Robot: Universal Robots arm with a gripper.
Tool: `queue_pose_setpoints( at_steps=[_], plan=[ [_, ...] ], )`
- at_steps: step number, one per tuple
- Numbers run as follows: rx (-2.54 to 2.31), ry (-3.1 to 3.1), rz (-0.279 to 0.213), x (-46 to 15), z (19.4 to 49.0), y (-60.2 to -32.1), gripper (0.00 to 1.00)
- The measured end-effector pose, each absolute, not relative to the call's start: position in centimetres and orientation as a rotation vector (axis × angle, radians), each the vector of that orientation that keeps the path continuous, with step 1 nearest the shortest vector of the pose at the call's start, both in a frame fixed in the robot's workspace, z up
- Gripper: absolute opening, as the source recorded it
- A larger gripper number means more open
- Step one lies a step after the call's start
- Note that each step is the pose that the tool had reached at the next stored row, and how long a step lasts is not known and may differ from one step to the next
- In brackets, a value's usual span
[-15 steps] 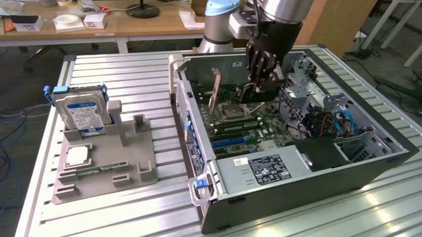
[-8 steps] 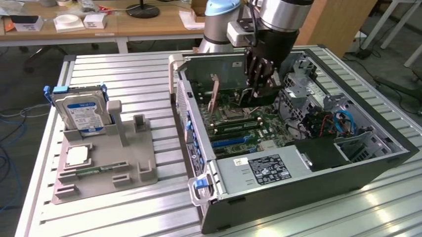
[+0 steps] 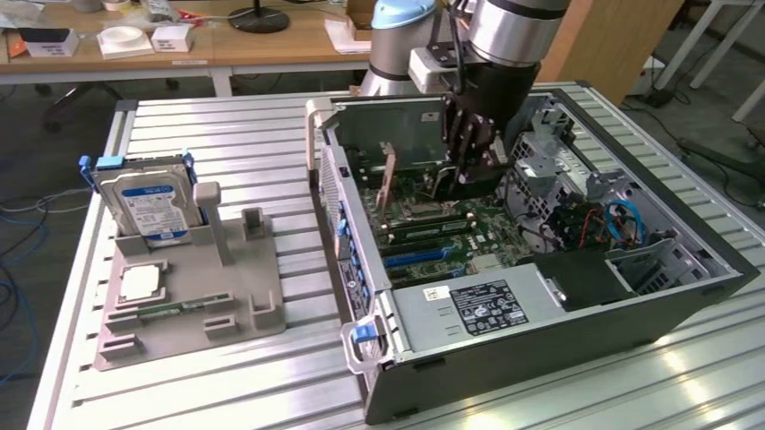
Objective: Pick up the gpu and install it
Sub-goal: 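Insert the gpu into the slot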
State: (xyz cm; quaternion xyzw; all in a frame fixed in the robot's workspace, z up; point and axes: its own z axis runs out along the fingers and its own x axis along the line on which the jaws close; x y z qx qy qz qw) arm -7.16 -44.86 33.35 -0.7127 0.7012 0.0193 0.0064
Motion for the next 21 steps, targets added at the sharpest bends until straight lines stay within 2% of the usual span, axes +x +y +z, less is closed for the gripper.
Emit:
queue_pose_setpoints(
  at_steps=[21],
  plan=[
    [-2.232,2.183,0.058,-8.4,31.1,-46.0,0.27]
  ],
)
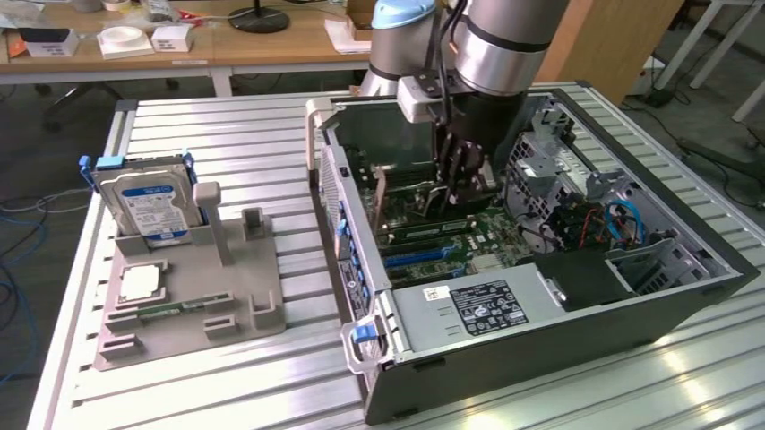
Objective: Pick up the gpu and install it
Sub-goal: 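Insert the gpu into the slot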
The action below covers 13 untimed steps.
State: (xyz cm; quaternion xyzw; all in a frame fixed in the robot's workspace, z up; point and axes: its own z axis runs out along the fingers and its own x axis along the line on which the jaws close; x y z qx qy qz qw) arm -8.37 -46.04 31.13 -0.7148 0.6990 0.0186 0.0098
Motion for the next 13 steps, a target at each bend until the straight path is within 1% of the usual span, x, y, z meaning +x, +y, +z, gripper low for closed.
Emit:
queue_pose_setpoints(
  at_steps=[13],
  plan=[
    [-2.234,2.180,0.059,-8.5,29.3,-46.5,0.27]
  ],
)
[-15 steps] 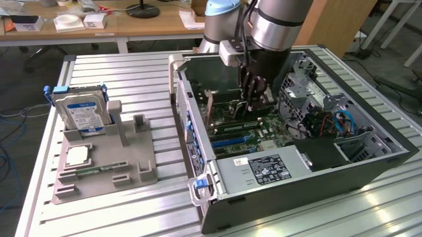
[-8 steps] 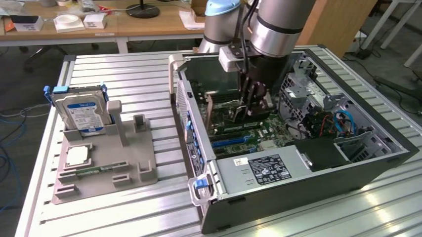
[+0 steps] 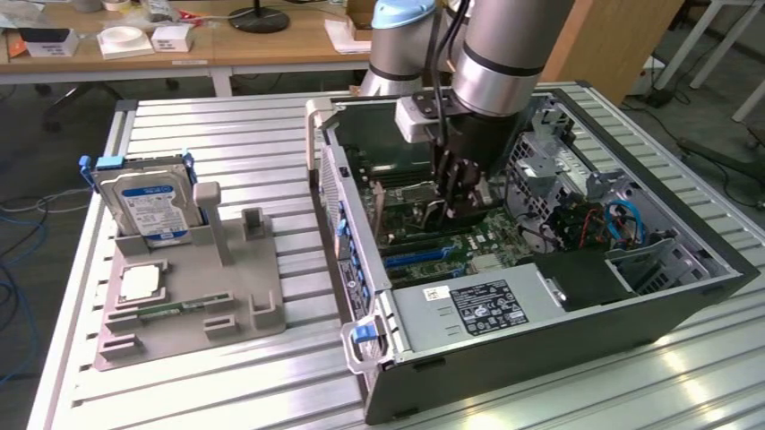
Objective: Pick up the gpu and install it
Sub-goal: 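Insert the gpu into the slot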
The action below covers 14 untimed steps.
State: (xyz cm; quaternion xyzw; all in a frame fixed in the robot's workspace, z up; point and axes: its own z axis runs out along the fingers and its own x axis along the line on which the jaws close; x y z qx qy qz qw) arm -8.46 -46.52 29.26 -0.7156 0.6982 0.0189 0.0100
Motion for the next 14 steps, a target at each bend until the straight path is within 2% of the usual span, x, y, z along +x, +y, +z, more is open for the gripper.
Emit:
queue_pose_setpoints(
  at_steps=[14],
  plan=[
    [-2.237,2.176,0.058,-8.7,27.1,-46.6,0.27]
  ],
)
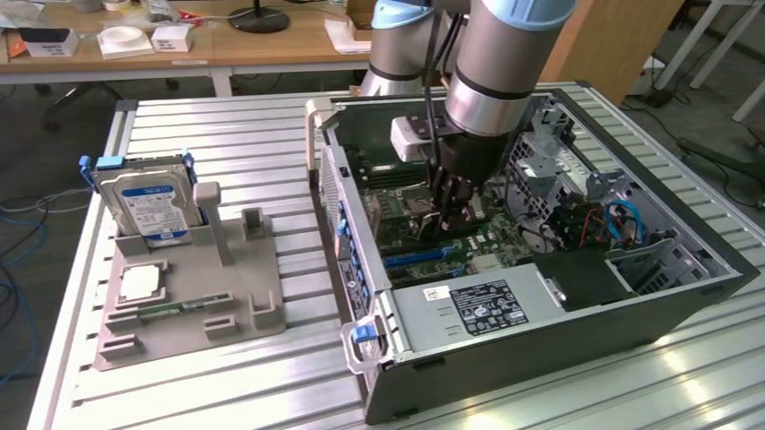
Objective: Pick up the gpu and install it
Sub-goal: 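Insert the gpu into the slot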
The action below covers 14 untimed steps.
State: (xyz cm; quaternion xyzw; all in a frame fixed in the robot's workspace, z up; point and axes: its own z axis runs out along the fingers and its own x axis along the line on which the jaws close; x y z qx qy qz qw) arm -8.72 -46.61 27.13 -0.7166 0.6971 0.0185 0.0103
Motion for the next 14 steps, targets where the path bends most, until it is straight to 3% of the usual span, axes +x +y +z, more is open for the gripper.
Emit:
queue_pose_setpoints(
  at_steps=[14],
  plan=[
    [-2.244,2.167,0.056,-9.1,25.7,-46.6,0.27]
  ],
)
